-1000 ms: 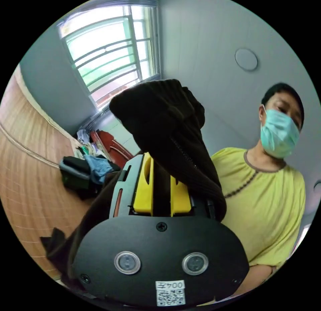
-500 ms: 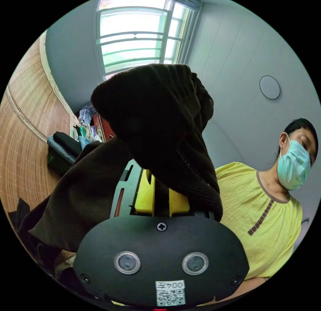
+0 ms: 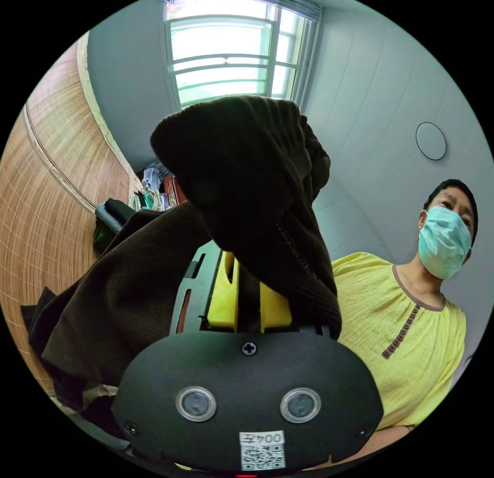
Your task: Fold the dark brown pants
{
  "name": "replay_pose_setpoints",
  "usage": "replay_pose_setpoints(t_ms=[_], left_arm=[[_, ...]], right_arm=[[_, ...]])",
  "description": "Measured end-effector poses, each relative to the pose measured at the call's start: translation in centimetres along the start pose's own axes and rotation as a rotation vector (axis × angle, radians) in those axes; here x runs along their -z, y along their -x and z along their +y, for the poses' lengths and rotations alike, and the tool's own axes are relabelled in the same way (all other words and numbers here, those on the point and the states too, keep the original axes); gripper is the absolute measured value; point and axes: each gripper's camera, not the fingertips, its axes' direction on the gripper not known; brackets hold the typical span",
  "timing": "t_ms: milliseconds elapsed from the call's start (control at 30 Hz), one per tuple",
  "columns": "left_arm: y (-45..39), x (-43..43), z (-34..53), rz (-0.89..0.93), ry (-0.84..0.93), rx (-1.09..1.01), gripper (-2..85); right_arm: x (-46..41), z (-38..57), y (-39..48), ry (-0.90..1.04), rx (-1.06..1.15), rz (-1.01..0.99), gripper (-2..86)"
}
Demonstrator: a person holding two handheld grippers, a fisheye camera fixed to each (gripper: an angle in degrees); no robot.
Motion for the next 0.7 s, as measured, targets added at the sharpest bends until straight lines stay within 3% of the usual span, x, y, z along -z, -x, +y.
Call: replay_pose_setpoints(t_ms=[700], left_arm=[[3.0, -4.7, -1.5, -0.07, 0.094, 0.03, -0.4]], right_arm=[[5.4, 5.2, 0.7, -0.045, -0.04, 0.066, 4.8]])
